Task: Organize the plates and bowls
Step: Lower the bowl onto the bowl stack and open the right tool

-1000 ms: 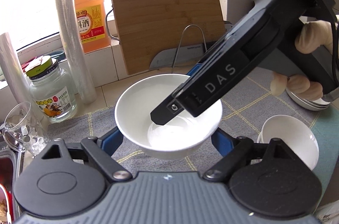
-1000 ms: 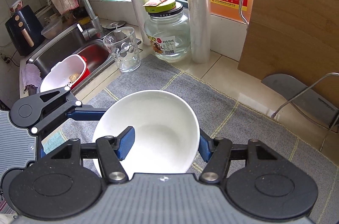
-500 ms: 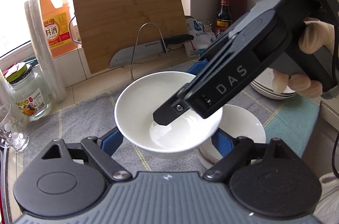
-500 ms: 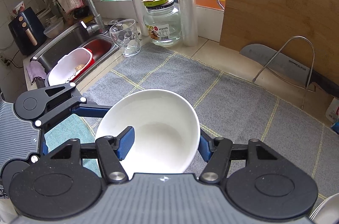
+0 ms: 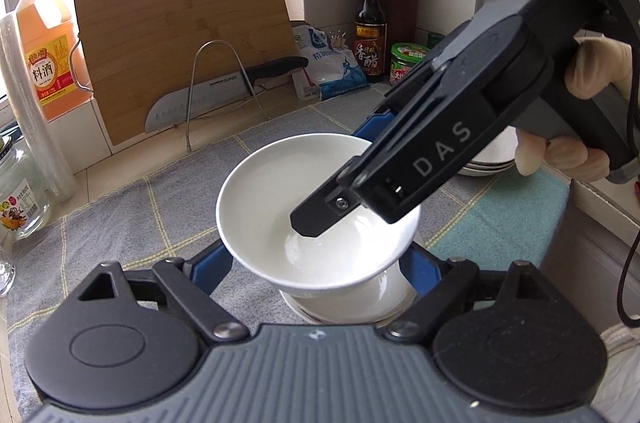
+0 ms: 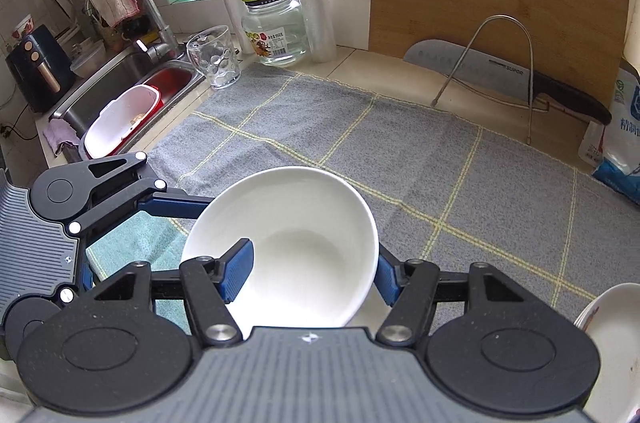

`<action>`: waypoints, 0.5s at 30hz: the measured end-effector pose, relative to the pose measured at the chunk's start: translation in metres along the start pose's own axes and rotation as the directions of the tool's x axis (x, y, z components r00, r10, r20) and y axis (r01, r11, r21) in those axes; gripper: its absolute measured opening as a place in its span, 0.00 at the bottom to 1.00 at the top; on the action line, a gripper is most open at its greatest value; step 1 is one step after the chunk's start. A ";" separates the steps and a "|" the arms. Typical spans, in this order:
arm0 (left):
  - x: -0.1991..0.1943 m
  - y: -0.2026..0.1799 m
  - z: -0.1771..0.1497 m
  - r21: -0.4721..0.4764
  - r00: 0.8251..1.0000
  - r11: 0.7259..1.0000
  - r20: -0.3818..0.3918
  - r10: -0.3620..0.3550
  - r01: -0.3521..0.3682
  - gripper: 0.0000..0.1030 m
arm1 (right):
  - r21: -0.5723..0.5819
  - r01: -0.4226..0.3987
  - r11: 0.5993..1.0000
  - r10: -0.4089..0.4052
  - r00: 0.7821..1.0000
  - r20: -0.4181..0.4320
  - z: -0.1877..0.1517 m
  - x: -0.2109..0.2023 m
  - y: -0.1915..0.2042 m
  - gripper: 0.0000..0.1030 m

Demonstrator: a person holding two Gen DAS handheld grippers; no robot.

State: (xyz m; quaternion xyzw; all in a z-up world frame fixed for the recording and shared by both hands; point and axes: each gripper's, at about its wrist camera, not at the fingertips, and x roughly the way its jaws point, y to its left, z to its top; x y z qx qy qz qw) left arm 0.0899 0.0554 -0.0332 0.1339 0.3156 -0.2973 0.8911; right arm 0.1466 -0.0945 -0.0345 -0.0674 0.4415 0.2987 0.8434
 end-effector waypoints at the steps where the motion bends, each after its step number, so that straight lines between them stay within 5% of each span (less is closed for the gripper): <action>1: 0.002 -0.001 0.001 0.002 1.000 1.000 -0.004 -0.005 0.005 0.87 | 0.005 0.004 1.000 -0.003 1.000 -0.002 -0.002 0.000 -0.002 0.66; 15: 0.017 -0.007 0.000 0.012 0.998 0.999 -0.045 -0.035 0.035 0.87 | 0.020 0.025 0.999 -0.024 0.999 -0.033 -0.020 0.002 -0.012 0.66</action>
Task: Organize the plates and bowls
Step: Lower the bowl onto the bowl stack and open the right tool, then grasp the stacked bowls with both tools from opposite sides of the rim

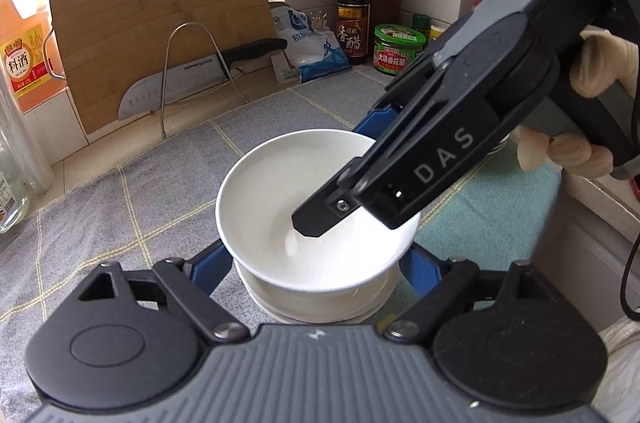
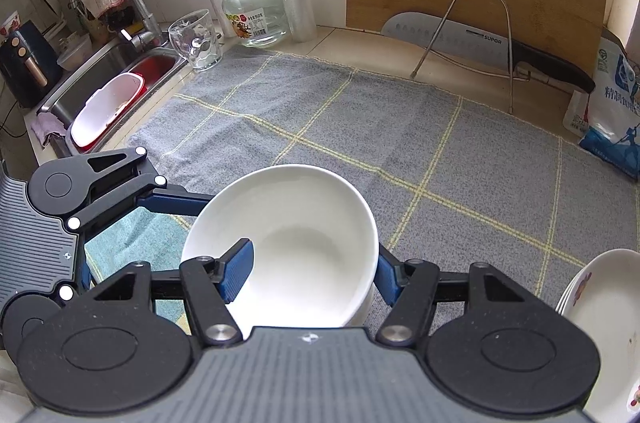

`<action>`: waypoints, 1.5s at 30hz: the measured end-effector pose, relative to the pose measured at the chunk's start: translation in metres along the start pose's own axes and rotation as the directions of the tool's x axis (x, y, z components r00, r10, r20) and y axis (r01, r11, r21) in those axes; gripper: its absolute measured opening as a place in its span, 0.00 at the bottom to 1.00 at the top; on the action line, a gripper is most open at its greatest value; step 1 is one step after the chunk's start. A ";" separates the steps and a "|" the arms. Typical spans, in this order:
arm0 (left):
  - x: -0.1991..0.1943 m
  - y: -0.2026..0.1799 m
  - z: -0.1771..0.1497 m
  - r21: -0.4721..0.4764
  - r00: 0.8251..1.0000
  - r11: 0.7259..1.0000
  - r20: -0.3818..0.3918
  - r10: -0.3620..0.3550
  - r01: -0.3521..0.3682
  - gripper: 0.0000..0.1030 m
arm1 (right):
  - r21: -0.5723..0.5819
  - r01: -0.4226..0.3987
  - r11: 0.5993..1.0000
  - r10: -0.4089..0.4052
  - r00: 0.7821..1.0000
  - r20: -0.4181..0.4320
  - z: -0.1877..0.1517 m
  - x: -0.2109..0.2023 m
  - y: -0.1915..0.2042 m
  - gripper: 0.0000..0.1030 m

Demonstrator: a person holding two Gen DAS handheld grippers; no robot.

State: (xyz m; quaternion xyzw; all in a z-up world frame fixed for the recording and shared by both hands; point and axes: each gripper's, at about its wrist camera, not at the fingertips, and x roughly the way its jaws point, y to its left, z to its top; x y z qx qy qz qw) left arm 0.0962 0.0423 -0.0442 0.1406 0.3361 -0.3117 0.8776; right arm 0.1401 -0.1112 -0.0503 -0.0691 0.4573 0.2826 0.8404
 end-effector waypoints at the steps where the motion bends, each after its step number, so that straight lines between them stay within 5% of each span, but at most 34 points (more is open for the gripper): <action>1: 0.000 0.000 0.000 0.000 1.000 1.000 -0.001 0.000 0.000 0.87 | -0.001 0.001 1.000 -0.001 1.000 -0.001 0.000 0.001 0.000 0.66; 29: 0.007 0.001 -0.004 -0.011 0.999 1.000 -0.036 -0.016 0.016 0.87 | -0.035 0.021 0.999 -0.022 0.999 -0.027 -0.004 0.014 0.006 0.70; 31: 0.008 0.000 -0.005 -0.011 0.999 1.000 -0.040 -0.014 0.014 0.88 | -0.034 0.013 0.999 -0.013 1.000 -0.026 -0.004 0.014 0.006 0.75; 34: 0.006 0.001 -0.007 -0.008 0.999 1.000 -0.035 -0.021 0.021 0.93 | -0.050 0.024 0.998 -0.024 1.000 -0.007 -0.006 0.012 0.007 1.00; 45: -0.014 0.008 -0.019 0.028 0.999 0.999 -0.022 -0.040 0.041 0.94 | -0.114 0.033 0.993 -0.022 0.995 0.098 -0.016 -0.017 0.000 1.00</action>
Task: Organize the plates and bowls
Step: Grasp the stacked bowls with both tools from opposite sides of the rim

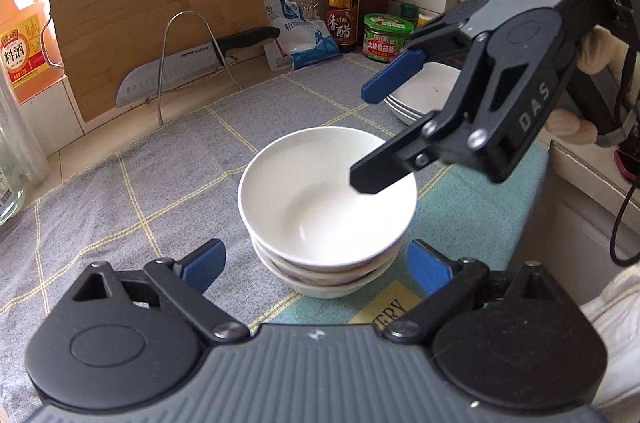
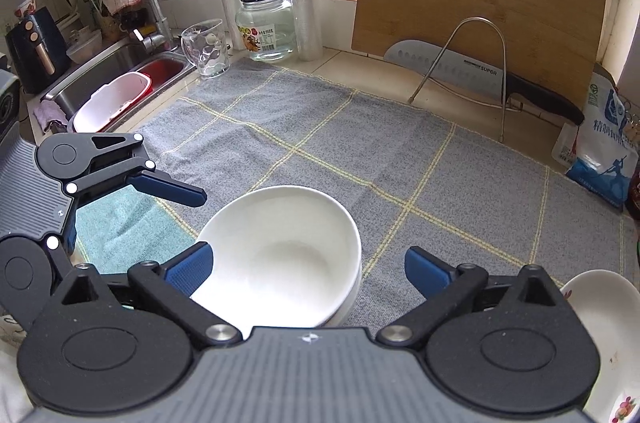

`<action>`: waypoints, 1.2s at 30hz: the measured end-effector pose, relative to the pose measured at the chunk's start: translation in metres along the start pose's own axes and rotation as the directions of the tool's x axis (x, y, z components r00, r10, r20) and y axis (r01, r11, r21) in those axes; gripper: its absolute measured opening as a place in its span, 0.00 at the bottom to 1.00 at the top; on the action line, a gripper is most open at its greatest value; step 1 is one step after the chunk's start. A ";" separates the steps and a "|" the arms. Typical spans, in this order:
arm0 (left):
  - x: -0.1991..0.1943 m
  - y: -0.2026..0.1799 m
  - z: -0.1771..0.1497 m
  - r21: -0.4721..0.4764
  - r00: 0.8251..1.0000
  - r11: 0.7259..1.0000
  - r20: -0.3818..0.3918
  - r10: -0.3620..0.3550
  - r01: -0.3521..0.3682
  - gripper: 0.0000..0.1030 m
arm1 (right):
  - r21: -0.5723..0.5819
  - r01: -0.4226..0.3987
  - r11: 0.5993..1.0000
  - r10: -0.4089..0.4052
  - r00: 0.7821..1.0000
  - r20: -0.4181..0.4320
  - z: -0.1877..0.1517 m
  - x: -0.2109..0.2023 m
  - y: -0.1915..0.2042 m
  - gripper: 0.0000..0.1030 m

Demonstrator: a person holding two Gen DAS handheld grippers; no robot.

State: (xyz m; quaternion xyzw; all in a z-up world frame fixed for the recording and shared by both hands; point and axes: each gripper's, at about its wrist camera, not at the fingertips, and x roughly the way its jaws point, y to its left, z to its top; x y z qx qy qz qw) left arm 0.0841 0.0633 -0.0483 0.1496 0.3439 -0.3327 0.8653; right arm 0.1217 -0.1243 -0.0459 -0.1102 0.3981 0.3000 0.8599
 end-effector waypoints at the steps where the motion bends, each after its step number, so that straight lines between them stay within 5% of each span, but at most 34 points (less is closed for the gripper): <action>1: -0.001 0.002 -0.004 0.005 1.000 1.000 -0.007 -0.002 0.002 0.94 | -0.020 0.000 1.000 0.000 1.000 0.015 -0.002 -0.005 -0.001 1.00; 9: 0.004 0.016 -0.029 0.029 0.999 0.999 -0.023 -0.034 0.034 0.94 | -0.214 0.073 0.974 -0.071 0.997 0.015 -0.035 -0.014 -0.002 1.00; 15: 0.026 0.020 -0.036 0.047 0.997 0.998 -0.072 -0.031 0.034 0.95 | -0.249 0.035 0.968 -0.057 0.995 -0.083 -0.059 0.017 0.004 1.00; 26: 0.056 0.026 -0.030 0.129 0.990 0.984 -0.083 -0.111 0.121 0.94 | -0.334 0.011 0.943 -0.039 0.996 -0.075 -0.069 0.058 0.012 1.00; 36: 0.065 0.027 -0.018 0.263 0.974 0.938 -0.083 -0.210 0.224 0.93 | -0.407 -0.072 0.910 0.026 0.993 -0.119 -0.061 0.061 0.013 1.00</action>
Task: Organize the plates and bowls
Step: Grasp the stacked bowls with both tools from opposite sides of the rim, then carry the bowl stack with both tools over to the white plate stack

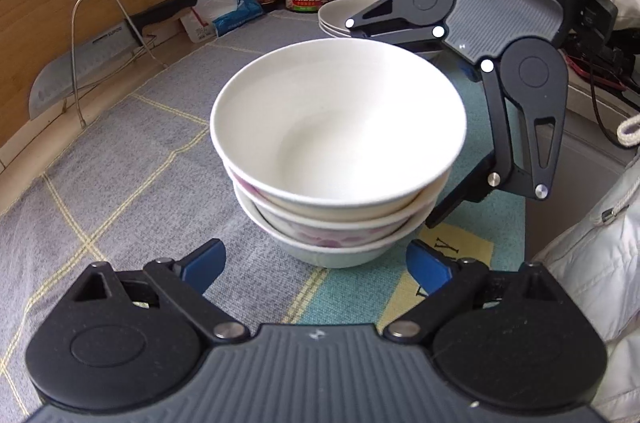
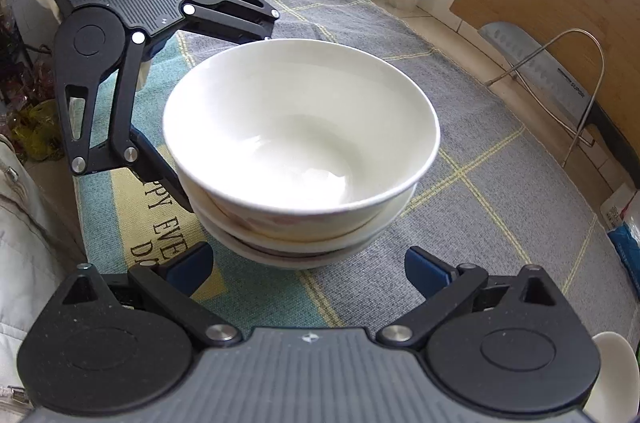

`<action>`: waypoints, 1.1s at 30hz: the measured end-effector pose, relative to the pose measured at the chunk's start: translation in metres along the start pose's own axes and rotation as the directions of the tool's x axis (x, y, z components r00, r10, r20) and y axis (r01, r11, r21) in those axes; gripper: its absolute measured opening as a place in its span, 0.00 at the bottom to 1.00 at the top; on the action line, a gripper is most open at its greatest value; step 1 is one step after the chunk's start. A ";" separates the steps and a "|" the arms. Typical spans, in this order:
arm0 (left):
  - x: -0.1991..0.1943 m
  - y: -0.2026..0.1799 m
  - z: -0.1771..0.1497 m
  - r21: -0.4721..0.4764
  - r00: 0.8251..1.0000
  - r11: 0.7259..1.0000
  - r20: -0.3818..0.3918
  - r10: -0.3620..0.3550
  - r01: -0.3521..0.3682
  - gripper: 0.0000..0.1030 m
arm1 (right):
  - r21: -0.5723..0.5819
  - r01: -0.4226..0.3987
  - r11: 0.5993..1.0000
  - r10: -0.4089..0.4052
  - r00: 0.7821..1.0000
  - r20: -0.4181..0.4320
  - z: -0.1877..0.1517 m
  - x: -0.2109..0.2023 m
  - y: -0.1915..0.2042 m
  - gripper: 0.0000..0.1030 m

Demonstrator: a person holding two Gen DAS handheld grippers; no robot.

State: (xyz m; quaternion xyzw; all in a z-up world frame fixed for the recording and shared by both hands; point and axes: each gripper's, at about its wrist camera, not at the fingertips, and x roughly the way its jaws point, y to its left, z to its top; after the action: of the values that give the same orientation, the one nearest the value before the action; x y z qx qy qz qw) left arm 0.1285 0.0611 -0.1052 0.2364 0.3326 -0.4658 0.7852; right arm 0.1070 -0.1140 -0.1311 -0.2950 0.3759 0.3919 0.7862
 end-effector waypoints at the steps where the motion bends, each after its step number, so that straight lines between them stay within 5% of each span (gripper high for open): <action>1: 0.001 0.000 0.001 0.017 1.000 1.000 -0.004 -0.014 0.014 0.92 | -0.011 -0.007 1.000 0.007 1.000 0.000 0.001 0.000 0.000 1.00; 14: 0.007 0.007 0.016 0.123 0.992 0.984 -0.025 -0.124 0.126 0.85 | -0.030 -0.080 0.996 0.080 0.997 0.005 0.014 -0.004 -0.006 0.88; 33: 0.017 0.015 0.019 0.145 0.979 0.969 -0.069 -0.191 0.199 0.84 | -0.007 -0.119 0.993 0.118 0.993 -0.014 0.019 0.002 -0.014 0.87</action>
State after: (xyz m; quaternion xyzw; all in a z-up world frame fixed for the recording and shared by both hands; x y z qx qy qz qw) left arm 0.1539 0.0454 -0.1046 0.2741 0.3391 -0.5581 0.7060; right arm 0.1268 -0.1060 -0.1201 -0.2777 0.3968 0.4372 0.7578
